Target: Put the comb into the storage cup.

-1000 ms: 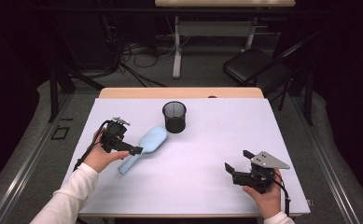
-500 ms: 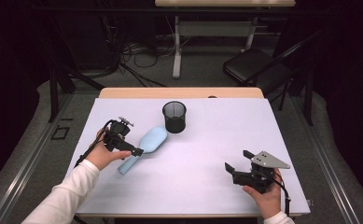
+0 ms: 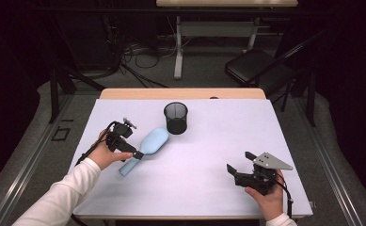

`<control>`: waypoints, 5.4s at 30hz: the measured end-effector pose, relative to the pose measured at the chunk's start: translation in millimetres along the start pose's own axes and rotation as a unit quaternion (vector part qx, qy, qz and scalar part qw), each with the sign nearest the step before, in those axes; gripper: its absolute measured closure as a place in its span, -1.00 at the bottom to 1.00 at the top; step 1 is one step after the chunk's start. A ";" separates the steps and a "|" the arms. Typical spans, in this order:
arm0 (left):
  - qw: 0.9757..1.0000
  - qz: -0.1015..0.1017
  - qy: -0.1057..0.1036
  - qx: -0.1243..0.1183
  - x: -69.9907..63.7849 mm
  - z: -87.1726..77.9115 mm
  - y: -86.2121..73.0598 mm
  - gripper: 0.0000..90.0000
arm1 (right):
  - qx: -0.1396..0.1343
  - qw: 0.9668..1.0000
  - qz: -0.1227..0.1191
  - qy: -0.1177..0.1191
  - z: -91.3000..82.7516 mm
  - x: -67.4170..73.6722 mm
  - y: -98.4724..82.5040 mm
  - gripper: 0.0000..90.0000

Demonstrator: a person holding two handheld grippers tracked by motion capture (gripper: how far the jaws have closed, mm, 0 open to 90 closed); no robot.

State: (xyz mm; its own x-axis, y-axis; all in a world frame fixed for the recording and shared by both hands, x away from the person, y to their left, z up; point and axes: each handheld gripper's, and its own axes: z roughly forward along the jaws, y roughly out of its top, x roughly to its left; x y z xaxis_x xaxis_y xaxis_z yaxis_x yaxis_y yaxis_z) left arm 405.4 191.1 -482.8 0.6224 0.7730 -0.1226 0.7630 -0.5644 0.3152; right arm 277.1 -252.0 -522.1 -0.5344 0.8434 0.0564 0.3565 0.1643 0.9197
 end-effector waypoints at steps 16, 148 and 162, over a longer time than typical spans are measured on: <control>1.000 -0.002 0.011 0.029 2.9 8.9 2.1 -0.95 | 0.001 1.000 0.001 0.000 0.6 0.0 -0.4 -0.69; 0.995 0.021 0.040 0.087 -15.1 53.9 22.5 0.55 | 0.011 1.000 -0.006 0.008 2.8 -0.2 -1.6 -0.69; 0.996 0.020 0.036 0.084 -14.1 53.2 21.5 0.55 | 0.010 1.000 -0.005 0.009 3.0 -0.2 -1.7 -0.69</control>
State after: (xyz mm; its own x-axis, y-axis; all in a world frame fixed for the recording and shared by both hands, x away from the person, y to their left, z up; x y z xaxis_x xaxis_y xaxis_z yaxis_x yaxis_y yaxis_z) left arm 422.3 152.6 -524.4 0.6438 0.7639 -0.0440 0.7598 -0.6314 0.1550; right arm 278.9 -250.9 -524.8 -0.5509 0.8327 0.0546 0.3672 0.1831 0.9119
